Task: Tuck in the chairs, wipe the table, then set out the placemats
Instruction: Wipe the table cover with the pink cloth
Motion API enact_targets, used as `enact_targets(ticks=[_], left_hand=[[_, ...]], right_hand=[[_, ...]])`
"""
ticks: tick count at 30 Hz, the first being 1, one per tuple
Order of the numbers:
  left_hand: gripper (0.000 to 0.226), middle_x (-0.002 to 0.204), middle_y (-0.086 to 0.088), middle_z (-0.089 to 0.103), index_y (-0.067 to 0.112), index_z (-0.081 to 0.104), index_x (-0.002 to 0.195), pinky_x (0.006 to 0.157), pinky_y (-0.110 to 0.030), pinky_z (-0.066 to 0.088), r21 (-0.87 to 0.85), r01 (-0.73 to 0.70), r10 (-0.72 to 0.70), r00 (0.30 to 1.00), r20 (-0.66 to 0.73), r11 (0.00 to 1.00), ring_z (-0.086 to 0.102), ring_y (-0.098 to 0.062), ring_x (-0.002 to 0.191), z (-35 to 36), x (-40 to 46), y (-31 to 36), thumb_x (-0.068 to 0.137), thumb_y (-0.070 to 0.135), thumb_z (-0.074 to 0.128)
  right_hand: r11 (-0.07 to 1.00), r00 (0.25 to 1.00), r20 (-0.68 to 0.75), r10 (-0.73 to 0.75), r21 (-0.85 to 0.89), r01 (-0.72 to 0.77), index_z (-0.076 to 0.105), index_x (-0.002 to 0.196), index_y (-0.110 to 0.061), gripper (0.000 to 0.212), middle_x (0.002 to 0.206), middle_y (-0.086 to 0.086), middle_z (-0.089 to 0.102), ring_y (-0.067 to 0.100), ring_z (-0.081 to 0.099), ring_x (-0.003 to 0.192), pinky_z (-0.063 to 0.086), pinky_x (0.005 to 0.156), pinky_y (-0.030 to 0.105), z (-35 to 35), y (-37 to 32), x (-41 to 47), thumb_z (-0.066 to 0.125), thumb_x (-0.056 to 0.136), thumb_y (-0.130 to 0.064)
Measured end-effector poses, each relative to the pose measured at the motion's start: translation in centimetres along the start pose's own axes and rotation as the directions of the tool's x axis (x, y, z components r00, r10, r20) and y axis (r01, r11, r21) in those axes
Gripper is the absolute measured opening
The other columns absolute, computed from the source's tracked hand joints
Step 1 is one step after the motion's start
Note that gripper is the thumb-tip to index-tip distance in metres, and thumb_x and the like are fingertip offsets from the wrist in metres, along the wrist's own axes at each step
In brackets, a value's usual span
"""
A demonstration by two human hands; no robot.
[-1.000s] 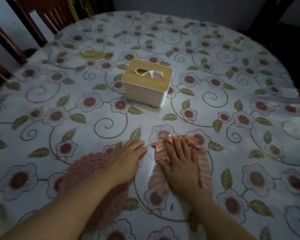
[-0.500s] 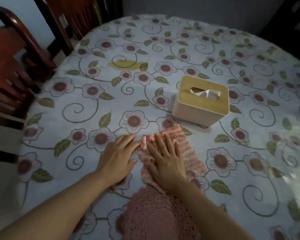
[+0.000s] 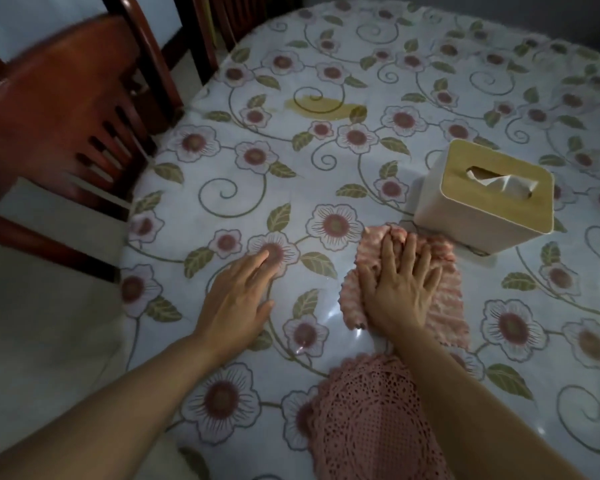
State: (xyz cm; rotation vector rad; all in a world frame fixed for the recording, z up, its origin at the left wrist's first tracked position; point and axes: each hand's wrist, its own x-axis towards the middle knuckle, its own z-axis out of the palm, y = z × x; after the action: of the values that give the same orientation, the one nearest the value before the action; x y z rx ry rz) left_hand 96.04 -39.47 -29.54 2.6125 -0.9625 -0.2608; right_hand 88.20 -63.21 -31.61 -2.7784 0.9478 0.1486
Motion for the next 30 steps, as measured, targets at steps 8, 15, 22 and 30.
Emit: enact_targets(ticks=[8, 15, 22, 30], left_hand=[[0.047, 0.145, -0.011, 0.040, 0.011, 0.050, 0.129, 0.104, -0.045, 0.037, 0.012, 0.113, -0.113, 0.993, -0.017, 0.994, 0.037, -0.029, 0.133, -0.6, -2.6, -0.6, 0.083, 0.011, 0.060], [0.047, 0.127, -0.014, 0.059, 0.005, 0.062, 0.109, 0.085, -0.044, 0.054, -0.008, 0.117, -0.118, 0.990, -0.079, 0.993, 0.057, -0.029, 0.115, -2.4, -3.7, -3.2, 0.086, 0.030, 0.030], [0.046, 0.148, -0.012, 0.036, 0.007, 0.051, 0.125, 0.097, -0.042, 0.042, 0.074, 0.095, -0.098, 0.994, 0.042, 0.993, 0.039, -0.032, 0.129, -4.9, 1.3, -9.1, 0.081, 0.015, 0.062], [0.043, 0.152, -0.002, 0.024, 0.016, 0.041, 0.131, 0.103, -0.043, 0.037, 0.046, -0.080, 0.070, 0.979, 0.189, 0.996, 0.032, -0.026, 0.132, -7.6, 6.8, -15.1, 0.088, 0.019, 0.047]], right_hand=[[0.932, 0.923, 0.133, -0.361, 0.003, 0.364, -0.017, 0.147, -0.029, 0.071, 0.153, 0.008, -0.028, 0.032, -0.030, 0.138, -0.015, 0.112, 0.055, 0.8, -7.7, -5.2, 0.000, 0.088, -0.064], [0.788, 0.784, 0.108, -0.612, 0.000, 0.615, 0.024, 0.148, -0.020, 0.071, 0.157, 0.007, 0.016, 0.033, 0.005, 0.145, 0.007, 0.110, 0.056, 3.9, -12.2, -11.2, 0.028, 0.090, -0.061], [0.947, 0.948, 0.036, -0.316, -0.046, 0.318, 0.004, 0.150, -0.036, 0.069, 0.159, -0.004, -0.001, 0.022, -0.010, 0.145, -0.007, 0.115, 0.050, 2.0, -12.9, -3.4, 0.013, 0.090, -0.067], [0.995, 0.996, -0.022, -0.088, 0.036, 0.089, 0.003, 0.151, -0.024, 0.070, 0.159, 0.003, -0.004, 0.027, -0.016, 0.144, -0.012, 0.113, 0.048, 3.8, -23.1, -2.3, 0.014, 0.090, -0.058]])
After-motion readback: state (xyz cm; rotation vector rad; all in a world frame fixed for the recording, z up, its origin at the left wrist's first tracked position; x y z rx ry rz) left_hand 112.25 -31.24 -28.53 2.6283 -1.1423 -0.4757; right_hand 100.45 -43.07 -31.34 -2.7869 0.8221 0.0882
